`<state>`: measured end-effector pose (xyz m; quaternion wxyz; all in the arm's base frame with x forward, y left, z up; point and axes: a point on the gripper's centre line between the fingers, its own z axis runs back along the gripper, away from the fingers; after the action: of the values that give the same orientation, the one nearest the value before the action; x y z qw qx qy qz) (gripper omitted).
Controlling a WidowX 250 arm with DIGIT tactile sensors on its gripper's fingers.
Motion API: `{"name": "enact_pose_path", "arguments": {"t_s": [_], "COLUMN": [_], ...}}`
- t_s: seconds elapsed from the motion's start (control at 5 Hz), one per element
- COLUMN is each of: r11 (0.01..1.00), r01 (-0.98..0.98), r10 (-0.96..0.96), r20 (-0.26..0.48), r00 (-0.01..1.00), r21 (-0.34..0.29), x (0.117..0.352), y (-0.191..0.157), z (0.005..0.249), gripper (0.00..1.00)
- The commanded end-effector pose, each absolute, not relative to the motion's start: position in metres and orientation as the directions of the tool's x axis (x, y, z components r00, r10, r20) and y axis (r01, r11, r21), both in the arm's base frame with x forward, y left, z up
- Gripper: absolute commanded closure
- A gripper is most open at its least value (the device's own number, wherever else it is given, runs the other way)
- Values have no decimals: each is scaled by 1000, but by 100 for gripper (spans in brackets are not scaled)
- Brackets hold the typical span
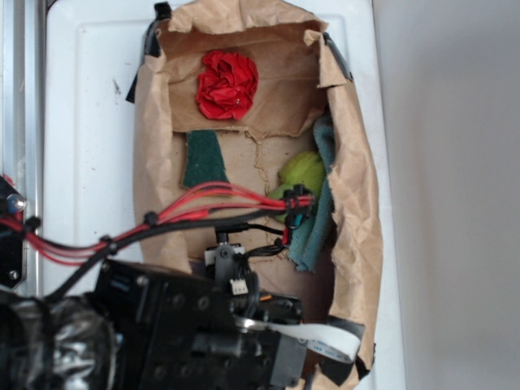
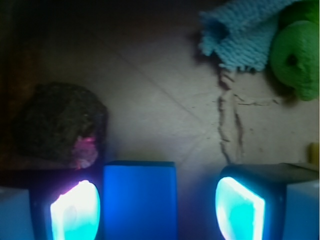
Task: Grab the blue block.
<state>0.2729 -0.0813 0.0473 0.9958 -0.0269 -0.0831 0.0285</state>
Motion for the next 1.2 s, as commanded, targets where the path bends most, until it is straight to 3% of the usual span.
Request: {"name": "enact_pose_path", "arguments": {"t_s": [0.0,0.4,0.6,0.8,1.0], "r11": [996,996,998,999,999], "r01": [-22,11,-8,-16,-32], "r10": [36,3,17,20,33], "r20": [184,151,143,158,169], "r00": [982,988,990,987,985], "r21": [-82,-89,-62,-28,-12], "x": [276,277,282,281,281], "y": [-86,-87,-90,-97,-100], "z": [56,55,51,46,43], "gripper": [0,0,0,66,100]}}
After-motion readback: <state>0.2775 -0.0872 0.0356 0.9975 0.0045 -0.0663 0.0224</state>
